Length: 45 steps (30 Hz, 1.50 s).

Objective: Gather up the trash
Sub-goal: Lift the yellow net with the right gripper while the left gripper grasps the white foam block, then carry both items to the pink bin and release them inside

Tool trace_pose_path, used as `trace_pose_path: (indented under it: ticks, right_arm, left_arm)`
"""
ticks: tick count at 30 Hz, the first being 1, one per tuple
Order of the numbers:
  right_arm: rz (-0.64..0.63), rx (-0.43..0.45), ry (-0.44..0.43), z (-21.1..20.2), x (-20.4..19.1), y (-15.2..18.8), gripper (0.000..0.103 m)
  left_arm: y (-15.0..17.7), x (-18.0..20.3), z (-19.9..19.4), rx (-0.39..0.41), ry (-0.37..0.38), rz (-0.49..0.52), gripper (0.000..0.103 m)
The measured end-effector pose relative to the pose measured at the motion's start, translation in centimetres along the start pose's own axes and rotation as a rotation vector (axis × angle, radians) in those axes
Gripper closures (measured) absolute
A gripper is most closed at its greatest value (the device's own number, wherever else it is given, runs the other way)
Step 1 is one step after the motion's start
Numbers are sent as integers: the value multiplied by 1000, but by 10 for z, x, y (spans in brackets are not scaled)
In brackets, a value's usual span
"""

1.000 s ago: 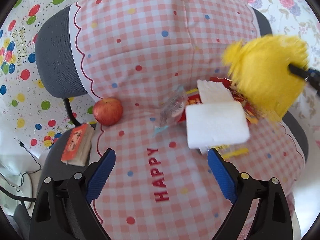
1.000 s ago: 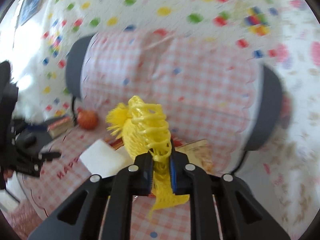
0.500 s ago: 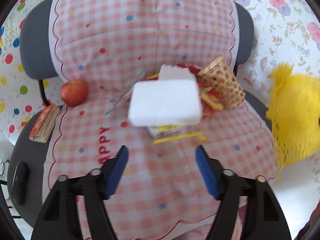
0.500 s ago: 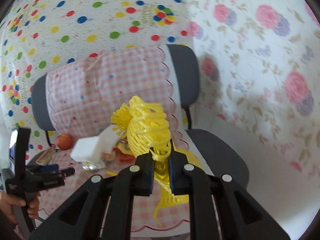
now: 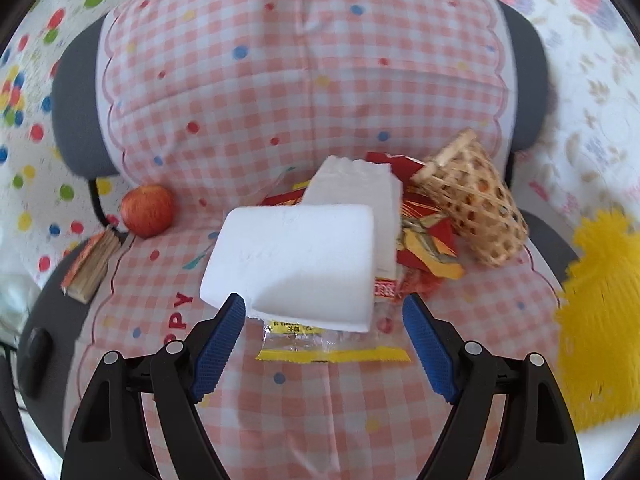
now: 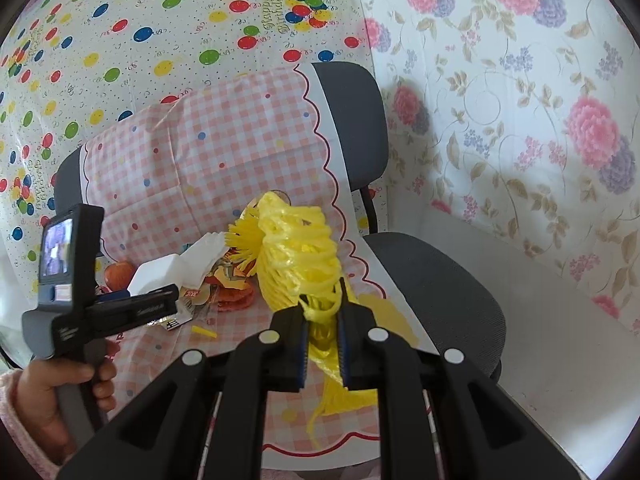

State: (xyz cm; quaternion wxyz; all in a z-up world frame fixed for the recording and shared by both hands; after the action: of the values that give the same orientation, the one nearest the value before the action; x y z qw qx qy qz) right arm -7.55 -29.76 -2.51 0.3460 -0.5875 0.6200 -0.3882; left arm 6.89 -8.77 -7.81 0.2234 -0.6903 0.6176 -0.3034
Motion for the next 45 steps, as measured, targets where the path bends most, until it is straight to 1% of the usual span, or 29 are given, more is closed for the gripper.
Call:
trace_pose_path:
  ticks: [2, 3, 4, 6, 8, 9, 11, 14, 17, 20, 23, 26, 28, 30, 35, 37, 38, 41, 45]
  right_arm:
    - [1, -2, -1, 0, 0, 1, 92]
    - [0, -3, -2, 1, 1, 1, 92]
    - [1, -3, -3, 1, 1, 1, 92]
    - [0, -4, -5, 1, 1, 1, 92]
    - [-3, -6, -7, 0, 1, 2, 92]
    - [-6, -6, -8, -1, 1, 2, 92]
    - [-11, -2, -12, -3, 0, 1, 92]
    - [-8, 8, -16, -9, -1, -2, 92]
    - [1, 30, -31, -19, -5, -9, 92]
    - [2, 54, -36, -35, -8, -18, 92]
    - [5, 66, -10, -51, -8, -21, 92]
    - [18, 63, 38, -70, -4, -15, 92]
    - [26, 48, 87, -84, 2, -3, 92]
    - [32, 23, 132, -94, 7, 11, 92]
    - [69, -56, 245, -117, 27, 55, 92]
    - [88, -96, 290, -125, 36, 76, 92]
    - [102, -121, 309, -129, 41, 88, 92]
    - [121, -178, 343, -130, 50, 115, 91]
    - [160, -261, 373, -121, 64, 150, 90]
  left_arm:
    - [-1, -4, 5, 3, -3, -41, 26]
    - [0, -5, 6, 6, 0, -49, 29]
    - [0, -6, 8, 10, -4, -44, 37]
    - [0, -6, 10, 9, 5, -21, 48]
    - [-1, -9, 4, 24, 26, 9, 76]
    - [-1, -10, -1, 30, 43, 29, 77]
    - [-1, -13, -16, 49, 78, 75, 78]
    - [-1, -20, -50, 111, 125, 135, 79]
    - [0, -24, -87, 141, 201, 160, 79]
    - [7, -22, -122, 188, 262, 217, 79]
    - [16, -17, -146, 214, 319, 246, 78]
    - [34, -6, -160, 218, 369, 277, 78]
    - [47, 2, -164, 217, 398, 300, 78]
    - [64, 15, -164, 201, 446, 325, 78]
    - [110, 52, -159, 121, 577, 384, 78]
    - [129, 63, -156, 91, 613, 400, 78]
    - [141, 70, -155, 67, 643, 410, 78]
    - [165, 84, -152, 35, 673, 448, 78]
    - [185, 93, -149, 2, 675, 481, 78]
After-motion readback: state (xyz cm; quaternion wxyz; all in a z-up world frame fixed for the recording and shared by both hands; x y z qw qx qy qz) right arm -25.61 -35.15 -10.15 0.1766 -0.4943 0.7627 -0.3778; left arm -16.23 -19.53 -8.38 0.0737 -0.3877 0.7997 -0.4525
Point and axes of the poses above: each gripper's, at about its wrist camera, not at the fingertips, and z roughly the way its jaws point, x to its right, y to its underside, the point moved 6 cm from there along z, roughly the way its jaws point, and after that the axes turned 10 degrees about -z, right-handed, at the moved point
